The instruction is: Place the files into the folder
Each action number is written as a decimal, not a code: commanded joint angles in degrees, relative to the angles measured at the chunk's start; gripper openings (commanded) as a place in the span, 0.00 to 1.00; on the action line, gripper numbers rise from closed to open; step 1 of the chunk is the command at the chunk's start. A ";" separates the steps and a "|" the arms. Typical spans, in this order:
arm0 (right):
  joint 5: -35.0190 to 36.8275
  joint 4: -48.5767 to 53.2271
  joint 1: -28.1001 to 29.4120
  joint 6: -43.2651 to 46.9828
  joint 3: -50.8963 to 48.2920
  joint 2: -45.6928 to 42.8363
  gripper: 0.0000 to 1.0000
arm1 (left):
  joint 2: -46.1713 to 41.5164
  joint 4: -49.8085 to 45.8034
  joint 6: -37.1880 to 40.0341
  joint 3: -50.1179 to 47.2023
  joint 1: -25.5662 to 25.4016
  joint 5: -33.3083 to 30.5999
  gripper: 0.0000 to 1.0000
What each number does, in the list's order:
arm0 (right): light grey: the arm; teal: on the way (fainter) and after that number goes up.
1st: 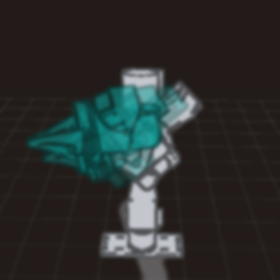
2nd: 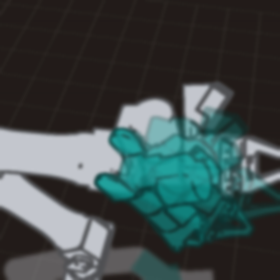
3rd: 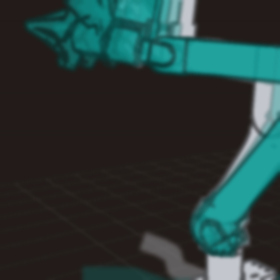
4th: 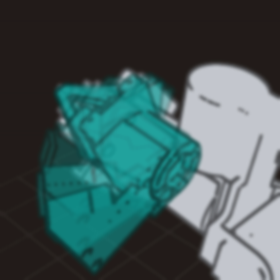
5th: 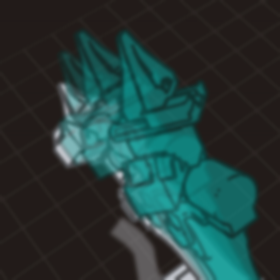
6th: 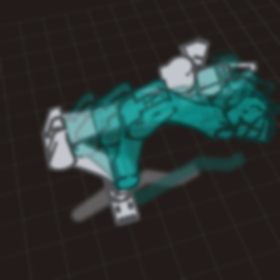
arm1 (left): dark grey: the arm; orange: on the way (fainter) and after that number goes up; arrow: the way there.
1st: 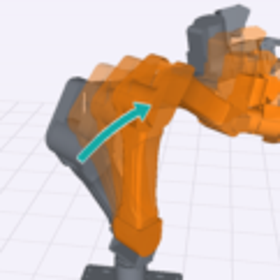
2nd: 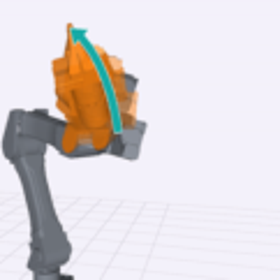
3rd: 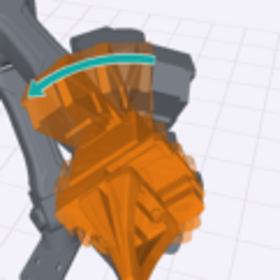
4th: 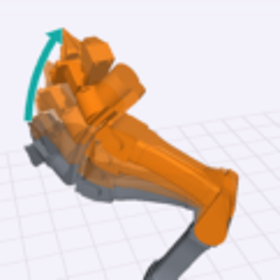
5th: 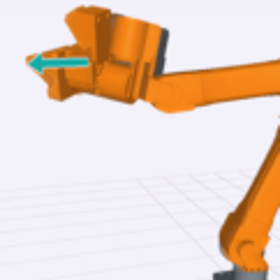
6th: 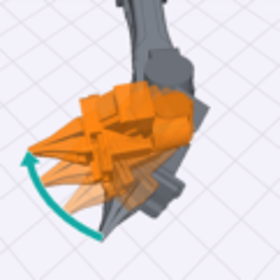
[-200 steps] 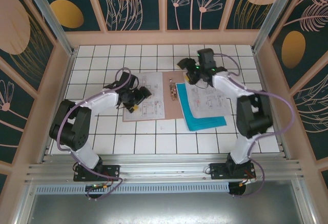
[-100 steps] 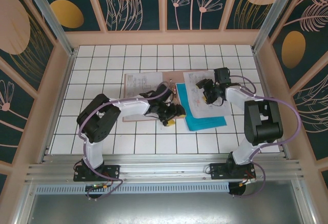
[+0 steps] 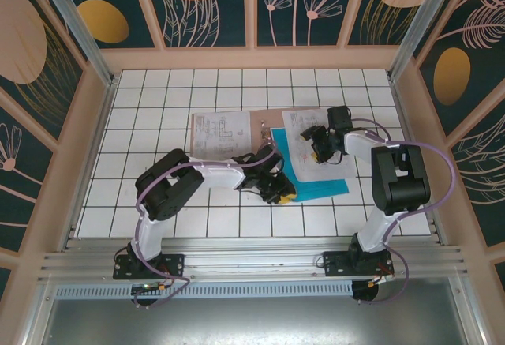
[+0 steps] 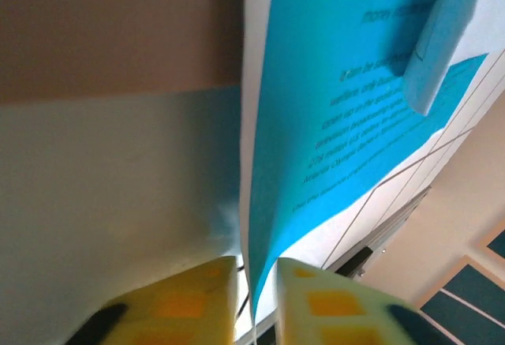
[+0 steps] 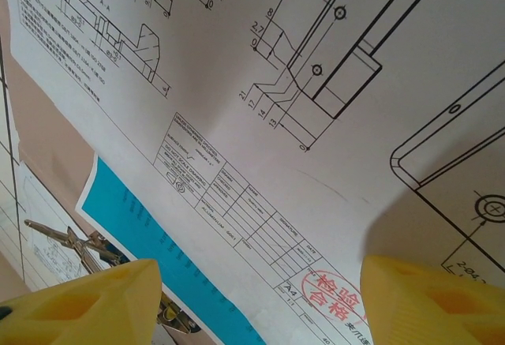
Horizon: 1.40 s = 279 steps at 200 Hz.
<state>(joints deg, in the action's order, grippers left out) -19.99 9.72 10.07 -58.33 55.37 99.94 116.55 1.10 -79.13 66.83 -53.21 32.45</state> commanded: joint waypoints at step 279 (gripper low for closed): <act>-3.22 -1.54 5.50 -1.91 -16.77 -11.52 0.69 | 0.25 -2.29 -0.39 1.46 0.36 -5.74 0.39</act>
<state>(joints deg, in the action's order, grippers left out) -23.68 5.87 14.79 -59.94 40.51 89.27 116.55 1.06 -79.99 68.27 -53.17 27.77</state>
